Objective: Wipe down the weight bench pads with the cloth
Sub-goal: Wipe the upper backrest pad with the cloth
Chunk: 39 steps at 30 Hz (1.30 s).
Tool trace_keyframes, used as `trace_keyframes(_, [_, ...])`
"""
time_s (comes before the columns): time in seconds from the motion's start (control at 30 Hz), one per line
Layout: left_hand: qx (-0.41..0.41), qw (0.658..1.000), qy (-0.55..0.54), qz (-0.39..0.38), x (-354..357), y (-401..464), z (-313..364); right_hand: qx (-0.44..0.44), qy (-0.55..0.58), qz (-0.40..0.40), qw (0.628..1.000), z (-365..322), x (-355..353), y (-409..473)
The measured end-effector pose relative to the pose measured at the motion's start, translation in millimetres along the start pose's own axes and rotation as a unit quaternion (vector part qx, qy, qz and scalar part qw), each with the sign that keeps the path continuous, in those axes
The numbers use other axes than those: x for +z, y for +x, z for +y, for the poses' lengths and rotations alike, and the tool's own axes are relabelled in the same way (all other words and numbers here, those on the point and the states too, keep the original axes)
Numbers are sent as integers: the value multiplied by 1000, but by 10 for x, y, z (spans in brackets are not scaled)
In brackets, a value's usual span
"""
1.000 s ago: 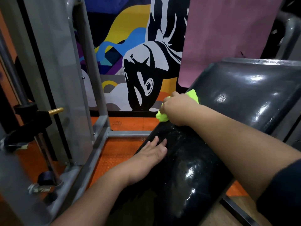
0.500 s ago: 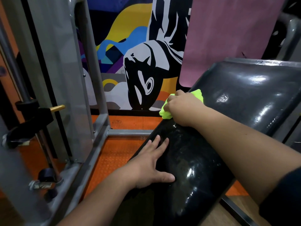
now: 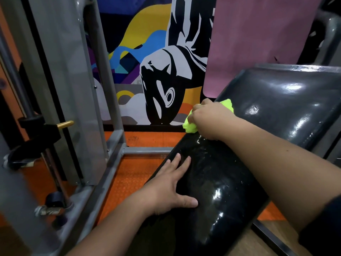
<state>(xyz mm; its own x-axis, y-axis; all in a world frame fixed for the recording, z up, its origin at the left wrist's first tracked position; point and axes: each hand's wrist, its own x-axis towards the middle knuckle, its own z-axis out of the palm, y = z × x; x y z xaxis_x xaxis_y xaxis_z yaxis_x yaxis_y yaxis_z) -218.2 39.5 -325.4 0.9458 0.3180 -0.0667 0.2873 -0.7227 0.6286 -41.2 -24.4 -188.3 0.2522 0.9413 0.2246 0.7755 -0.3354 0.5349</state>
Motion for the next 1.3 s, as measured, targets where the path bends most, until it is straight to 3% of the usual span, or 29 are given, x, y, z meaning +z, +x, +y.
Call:
trace_keyframes(0.2, [-2, 1000, 17, 3, 14, 13, -21, -46, -14, -8, 999, -96, 78, -42])
trace_keyframes(0.33, [-9, 1000, 11, 8, 18, 14, -22, -5, -12, 22, 1000, -159, 40, -50])
trace_keyframes(0.47, [-3, 1000, 16, 11, 24, 14, -52, -53, 14, 6, 998, -93, 94, -91])
trace_keyframes(0.6, [-13, 1000, 7, 11, 26, 5, -22, -14, 26, 7, 1000, -35, 2, -68])
trace_keyframes(0.73, [-6, 1000, 10, 15, 33, 10, -45, -52, 4, 8, 999, -117, 94, -137])
trace_keyframes(0.83, [-4, 1000, 5, 15, 43, 0, -35, -17, 27, 27, 999, -49, 71, -193])
trace_keyframes(1.17, [-10, 1000, 7, 19, 38, -8, -34, -31, 16, 22, 999, -88, 65, -298])
trace_keyframes(1.3, [-6, 1000, 2, 18, 44, -10, -41, -32, 64, 12, 997, 5, 61, -378])
